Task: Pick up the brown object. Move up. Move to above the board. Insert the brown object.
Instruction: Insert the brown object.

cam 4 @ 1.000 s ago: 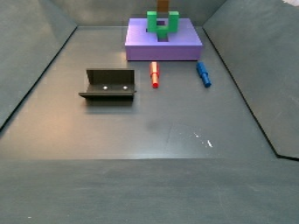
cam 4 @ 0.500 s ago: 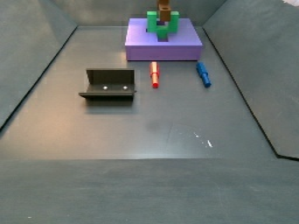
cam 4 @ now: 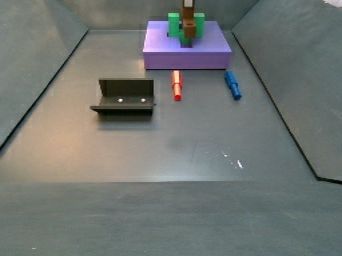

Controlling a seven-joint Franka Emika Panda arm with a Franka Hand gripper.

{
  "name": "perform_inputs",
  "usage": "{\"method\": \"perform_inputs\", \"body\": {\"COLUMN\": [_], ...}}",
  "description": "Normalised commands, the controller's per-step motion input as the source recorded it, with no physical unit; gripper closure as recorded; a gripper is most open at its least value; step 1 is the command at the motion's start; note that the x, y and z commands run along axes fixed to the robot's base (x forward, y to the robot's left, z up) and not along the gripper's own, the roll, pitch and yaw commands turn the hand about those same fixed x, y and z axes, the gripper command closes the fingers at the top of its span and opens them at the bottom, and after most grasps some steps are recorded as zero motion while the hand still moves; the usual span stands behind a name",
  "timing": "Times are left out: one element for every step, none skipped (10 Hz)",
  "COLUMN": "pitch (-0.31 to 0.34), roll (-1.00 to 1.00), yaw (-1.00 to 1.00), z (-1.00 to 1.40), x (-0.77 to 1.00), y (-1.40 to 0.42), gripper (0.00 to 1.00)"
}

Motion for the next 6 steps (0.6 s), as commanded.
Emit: {"method": "perform_inputs", "body": {"pitch": [0.000,0.000,0.000,0.000,0.000,0.000], "roll": [0.09,0.06,0.02,0.00,0.00,0.00], "yaw": [0.00,0.00,0.00,0.00,0.00,0.00], "z": [-0.40,-0.37,-0.32,-0.29,-0.27,-0.31], "x": [0.00,0.03,0.08,0.12,0.12,0.04], "y": [0.00,0.00,0.00,0.00,0.00,0.00], "gripper": [1.00,1.00,1.00,1.00,1.00,1.00]}}
